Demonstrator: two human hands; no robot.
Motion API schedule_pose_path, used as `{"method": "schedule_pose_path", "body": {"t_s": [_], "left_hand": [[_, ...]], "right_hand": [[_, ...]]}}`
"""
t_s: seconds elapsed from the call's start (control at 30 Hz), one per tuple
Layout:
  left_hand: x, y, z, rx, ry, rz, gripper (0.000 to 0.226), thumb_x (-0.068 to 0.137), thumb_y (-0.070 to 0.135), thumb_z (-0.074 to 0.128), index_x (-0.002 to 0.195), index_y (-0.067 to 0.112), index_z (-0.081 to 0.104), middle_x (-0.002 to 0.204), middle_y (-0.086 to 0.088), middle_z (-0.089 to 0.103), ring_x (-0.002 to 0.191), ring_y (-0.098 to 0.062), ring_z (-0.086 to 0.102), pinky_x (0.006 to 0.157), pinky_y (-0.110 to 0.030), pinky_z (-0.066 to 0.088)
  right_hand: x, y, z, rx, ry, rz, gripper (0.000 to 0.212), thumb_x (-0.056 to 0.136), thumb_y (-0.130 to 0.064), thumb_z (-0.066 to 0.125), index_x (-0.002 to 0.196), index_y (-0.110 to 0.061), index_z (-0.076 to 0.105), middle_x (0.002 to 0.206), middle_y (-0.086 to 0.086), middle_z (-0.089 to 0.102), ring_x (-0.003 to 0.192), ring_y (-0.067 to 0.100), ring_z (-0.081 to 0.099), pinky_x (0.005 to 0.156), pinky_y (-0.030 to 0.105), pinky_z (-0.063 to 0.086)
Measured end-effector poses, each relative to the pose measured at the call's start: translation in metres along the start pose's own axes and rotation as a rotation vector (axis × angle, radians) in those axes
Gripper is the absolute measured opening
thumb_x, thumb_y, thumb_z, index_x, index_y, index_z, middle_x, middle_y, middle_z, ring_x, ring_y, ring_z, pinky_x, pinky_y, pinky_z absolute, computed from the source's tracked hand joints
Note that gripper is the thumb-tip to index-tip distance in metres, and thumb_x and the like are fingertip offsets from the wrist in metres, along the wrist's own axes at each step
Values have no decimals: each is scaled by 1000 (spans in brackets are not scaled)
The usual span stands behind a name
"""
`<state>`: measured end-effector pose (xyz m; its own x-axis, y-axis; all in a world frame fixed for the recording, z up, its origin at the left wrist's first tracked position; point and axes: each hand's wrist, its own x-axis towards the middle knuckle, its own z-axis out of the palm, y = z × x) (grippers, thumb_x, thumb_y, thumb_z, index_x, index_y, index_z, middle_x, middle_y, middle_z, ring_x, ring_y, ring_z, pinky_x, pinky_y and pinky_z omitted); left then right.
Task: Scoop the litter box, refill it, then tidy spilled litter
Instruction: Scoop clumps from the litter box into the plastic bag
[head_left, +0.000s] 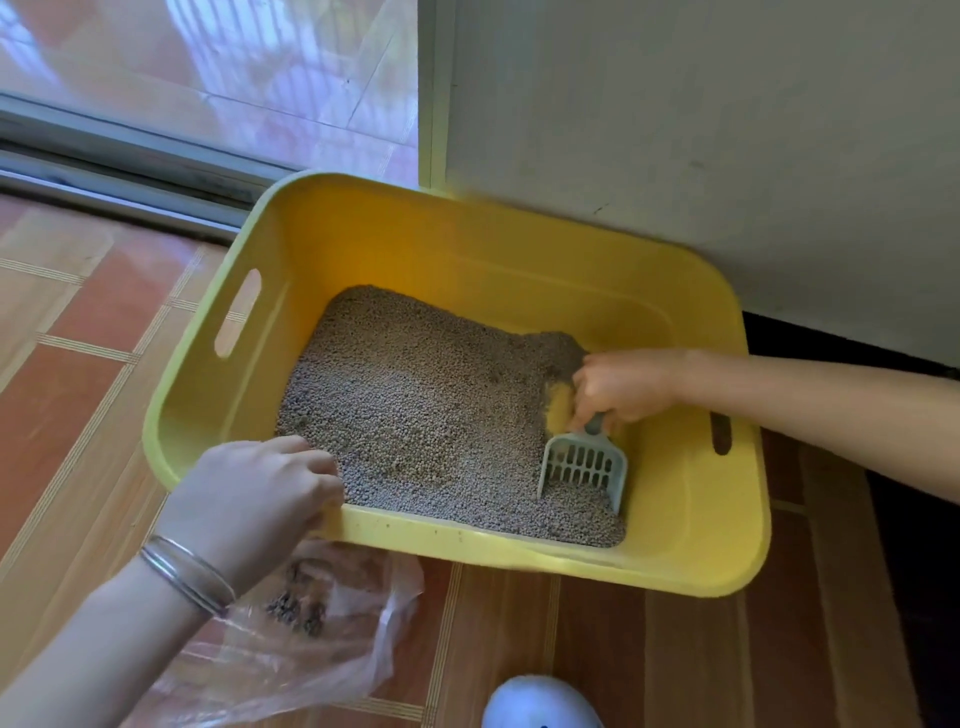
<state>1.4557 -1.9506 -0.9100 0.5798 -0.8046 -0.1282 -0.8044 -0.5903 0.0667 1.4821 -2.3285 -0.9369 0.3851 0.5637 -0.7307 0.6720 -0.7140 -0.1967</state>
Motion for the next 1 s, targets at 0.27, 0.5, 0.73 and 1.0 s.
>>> {"method": "schedule_pose_path", "body": {"t_s": [0.27,0.5,0.73,1.0], "left_hand": [[-2,0,0,-23,-14,-25,28,47,37,89,56,32,63,57,17,56,57,-13,61,38,-22,38],[-3,1,-3,-19,-4,1,29,47,46,88,58,32,65,57,18,57,57,-11,61,38,-20,36],[-2,1,-2,-26,1,2,29,48,47,87,58,32,66,58,18,58,57,-10,61,42,-18,33],[-2,-1,-2,-22,-77,77,41,31,52,90,54,32,63,55,18,54,54,-10,59,40,-20,39]], "right_hand": [[7,5,0,204,60,5,35,87,-16,62,120,-27,61,98,-15,61,100,12,51,100,46,37],[6,10,0,521,198,84,44,84,-10,63,118,-36,49,89,-20,55,87,18,64,77,38,55],[-19,23,-28,183,342,298,38,87,-15,59,125,-21,56,100,0,64,90,11,54,84,25,40],[2,-21,-30,-189,242,250,40,94,-28,46,134,-30,44,117,-8,60,112,12,50,105,29,30]]}}
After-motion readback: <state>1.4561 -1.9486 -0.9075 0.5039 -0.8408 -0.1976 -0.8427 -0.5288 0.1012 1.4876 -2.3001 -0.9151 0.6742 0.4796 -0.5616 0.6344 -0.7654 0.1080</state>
